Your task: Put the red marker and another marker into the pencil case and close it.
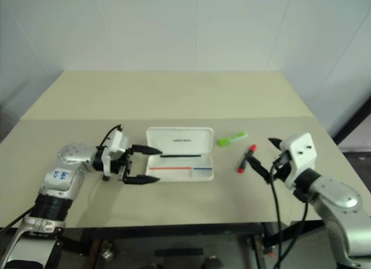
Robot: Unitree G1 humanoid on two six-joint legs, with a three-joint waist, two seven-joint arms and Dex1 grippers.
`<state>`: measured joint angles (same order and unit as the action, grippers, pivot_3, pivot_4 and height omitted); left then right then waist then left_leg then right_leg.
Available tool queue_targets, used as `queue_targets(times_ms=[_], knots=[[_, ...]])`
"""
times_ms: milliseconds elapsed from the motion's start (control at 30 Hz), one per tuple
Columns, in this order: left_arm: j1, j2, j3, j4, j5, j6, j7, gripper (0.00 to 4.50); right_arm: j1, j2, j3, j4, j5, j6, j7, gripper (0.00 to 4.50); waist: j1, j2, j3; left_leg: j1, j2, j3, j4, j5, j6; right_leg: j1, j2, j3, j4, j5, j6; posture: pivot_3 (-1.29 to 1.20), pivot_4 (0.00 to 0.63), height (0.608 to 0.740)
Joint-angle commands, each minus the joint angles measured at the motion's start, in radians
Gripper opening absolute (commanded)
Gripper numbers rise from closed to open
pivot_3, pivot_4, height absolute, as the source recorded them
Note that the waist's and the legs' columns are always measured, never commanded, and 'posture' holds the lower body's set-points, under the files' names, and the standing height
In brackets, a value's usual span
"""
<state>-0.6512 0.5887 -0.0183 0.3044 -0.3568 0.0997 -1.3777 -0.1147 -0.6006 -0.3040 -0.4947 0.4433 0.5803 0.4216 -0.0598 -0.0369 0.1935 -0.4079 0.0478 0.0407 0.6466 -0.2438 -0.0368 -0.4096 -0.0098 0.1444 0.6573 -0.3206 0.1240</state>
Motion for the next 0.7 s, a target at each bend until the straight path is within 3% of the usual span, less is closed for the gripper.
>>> queue_targets(times_ms=[33, 300, 700], knots=[[-0.046, -0.019, 0.052, 0.066, -0.082, -0.059, -0.095, 4.48, -0.038, 0.065, 0.032, -0.031, -0.074, 0.054, -0.163, 4.50, -0.001, 0.000, 0.000, 0.000, 0.000, 0.000, 0.000, 0.000, 0.000, -0.001, 0.000, 0.000, 0.000, 0.000, 0.000, 0.00, 0.150, 0.740], [-0.124, -0.035, 0.097, 0.234, -0.119, -0.118, -0.195, 4.48, -0.125, 0.220, 0.085, 0.064, -0.186, 0.113, -0.359, 4.50, -0.002, 0.000, 0.000, -0.001, 0.000, 0.000, -0.002, 0.000, 0.000, -0.002, 0.000, -0.001, 0.000, -0.001, -0.001, 0.00, 0.150, 0.740], [-0.125, 0.007, 0.100, 0.289, -0.148, -0.135, -0.236, 4.48, -0.264, 0.347, 0.160, 0.261, -0.280, 0.109, -0.447, 4.50, -0.024, 0.000, 0.000, -0.002, 0.000, -0.001, -0.003, 0.000, 0.000, -0.002, 0.000, -0.001, 0.000, -0.001, -0.001, 0.00, 0.150, 0.740]])
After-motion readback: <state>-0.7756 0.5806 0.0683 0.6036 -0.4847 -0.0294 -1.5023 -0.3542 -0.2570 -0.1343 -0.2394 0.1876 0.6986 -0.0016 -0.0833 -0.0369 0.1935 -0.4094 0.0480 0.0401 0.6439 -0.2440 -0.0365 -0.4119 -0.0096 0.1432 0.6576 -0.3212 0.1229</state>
